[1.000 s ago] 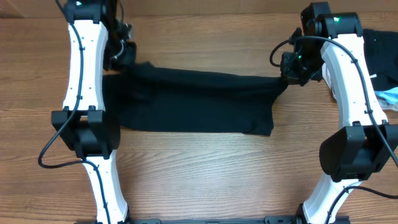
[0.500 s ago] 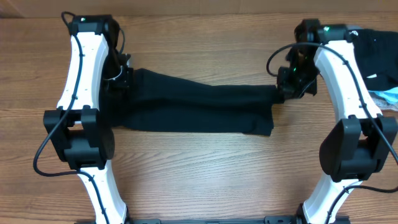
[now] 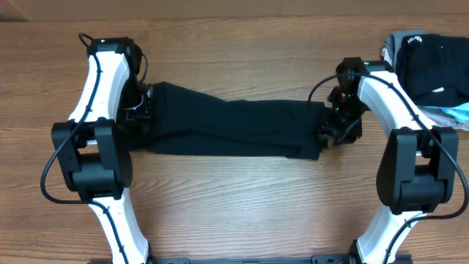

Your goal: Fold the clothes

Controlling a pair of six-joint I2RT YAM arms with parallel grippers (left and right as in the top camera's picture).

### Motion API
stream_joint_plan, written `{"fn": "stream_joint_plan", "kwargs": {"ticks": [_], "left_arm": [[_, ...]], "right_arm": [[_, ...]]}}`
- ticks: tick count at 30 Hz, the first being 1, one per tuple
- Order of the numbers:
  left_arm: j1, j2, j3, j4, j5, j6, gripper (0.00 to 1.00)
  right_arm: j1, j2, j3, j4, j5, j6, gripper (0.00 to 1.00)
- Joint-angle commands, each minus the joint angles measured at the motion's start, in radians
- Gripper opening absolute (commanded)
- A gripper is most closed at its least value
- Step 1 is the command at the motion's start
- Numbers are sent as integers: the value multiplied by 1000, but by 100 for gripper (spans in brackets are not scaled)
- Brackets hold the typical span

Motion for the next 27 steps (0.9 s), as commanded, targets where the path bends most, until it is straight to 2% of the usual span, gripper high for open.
{"fn": "stream_joint_plan", "kwargs": {"ticks": [1, 7, 10, 14, 17, 22, 27], "left_arm": [[-1, -26, -8, 6, -39, -2, 50], [2, -27, 116, -56, -18, -19, 51], [2, -34, 260, -107, 15, -23, 54], [2, -52, 446, -152, 63, -48, 58], [2, -89, 636, -161, 78, -102, 62], [2, -131, 713, -159, 70, -103, 72], [2, -142, 712, -163, 47, -103, 73]], "right_arm": [[-6, -10, -3, 25, -6, 5, 75], [-6, -11, -2, 58, -8, 6, 78], [-6, -11, -2, 75, -8, 6, 81], [-6, -11, -3, 106, -9, 5, 92], [4, -11, -19, 173, -42, -32, 93], [16, -11, -93, 266, -51, -20, 87], [24, -11, -166, 319, -108, -19, 64]]}}
